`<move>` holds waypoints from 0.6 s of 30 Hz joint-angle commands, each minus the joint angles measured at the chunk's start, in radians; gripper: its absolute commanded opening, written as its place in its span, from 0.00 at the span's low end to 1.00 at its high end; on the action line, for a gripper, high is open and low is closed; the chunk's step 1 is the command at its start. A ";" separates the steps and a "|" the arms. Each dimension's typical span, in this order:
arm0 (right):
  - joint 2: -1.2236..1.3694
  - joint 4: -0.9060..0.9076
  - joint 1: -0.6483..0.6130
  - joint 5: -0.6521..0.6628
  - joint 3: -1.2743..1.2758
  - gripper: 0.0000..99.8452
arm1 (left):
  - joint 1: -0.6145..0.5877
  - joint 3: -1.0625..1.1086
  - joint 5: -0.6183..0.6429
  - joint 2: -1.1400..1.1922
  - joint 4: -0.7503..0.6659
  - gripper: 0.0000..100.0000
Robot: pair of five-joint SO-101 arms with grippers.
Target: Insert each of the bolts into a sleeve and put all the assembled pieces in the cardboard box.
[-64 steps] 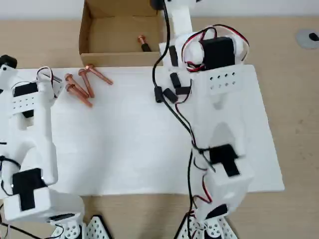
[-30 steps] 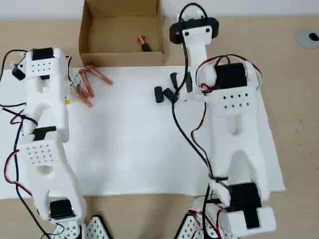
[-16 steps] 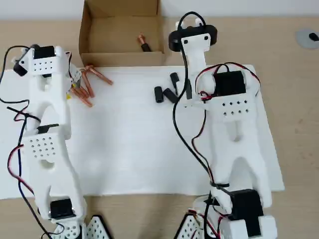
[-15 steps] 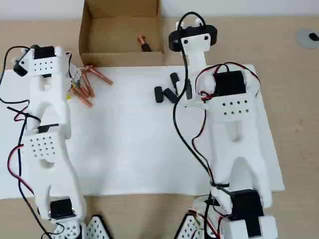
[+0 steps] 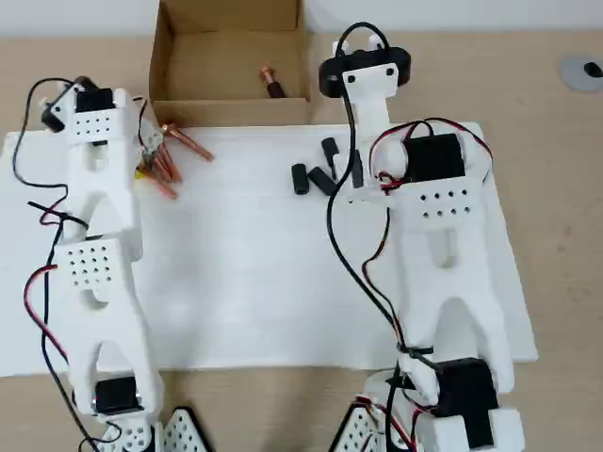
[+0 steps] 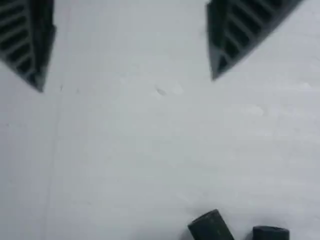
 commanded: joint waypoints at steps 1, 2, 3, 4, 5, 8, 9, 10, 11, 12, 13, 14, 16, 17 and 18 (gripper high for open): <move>-0.042 -0.018 0.015 0.005 0.002 0.23 | -0.006 -0.037 -0.028 -0.001 0.060 0.01; -0.042 -0.018 0.015 0.005 0.002 0.23 | -0.008 -0.052 -0.029 -0.001 0.075 0.01; -0.042 -0.018 0.015 0.005 0.002 0.23 | -0.008 -0.074 -0.031 -0.001 0.091 0.01; -0.042 -0.018 0.015 0.005 0.002 0.23 | -0.012 -0.101 -0.031 -0.001 0.115 0.01; -0.042 -0.018 0.015 0.005 0.002 0.23 | -0.021 -0.137 -0.031 -0.002 0.140 0.01; -0.041 -0.018 0.015 0.005 0.002 0.23 | -0.063 -0.279 -0.032 -0.002 0.224 0.01; -0.041 -0.018 0.015 0.005 0.002 0.23 | -0.080 -0.321 -0.034 -0.002 0.236 0.01; -0.039 -0.018 0.015 0.005 0.004 0.23 | -0.101 -0.354 -0.049 -0.002 0.236 0.01; -0.039 -0.028 0.013 0.005 0.005 0.23 | -0.124 -0.385 -0.078 -0.007 0.236 0.01; -0.039 -0.043 0.013 0.002 0.015 0.23 | -0.147 -0.410 -0.106 -0.021 0.236 0.00; -0.039 -0.066 0.013 -0.002 0.028 0.23 | -0.167 -0.422 -0.127 -0.045 0.236 0.00; -0.039 -0.087 0.012 -0.003 0.050 0.23 | -0.184 -0.420 -0.146 -0.073 0.236 0.00; -0.039 -0.167 0.008 -0.017 0.116 0.23 | -0.199 -0.394 -0.167 -0.139 0.236 0.00; -0.039 -0.224 0.008 -0.041 0.159 0.23 | -0.199 -0.373 -0.184 -0.174 0.236 0.00; -0.039 -0.284 0.008 -0.078 0.205 0.23 | -0.193 -0.341 -0.207 -0.213 0.236 0.00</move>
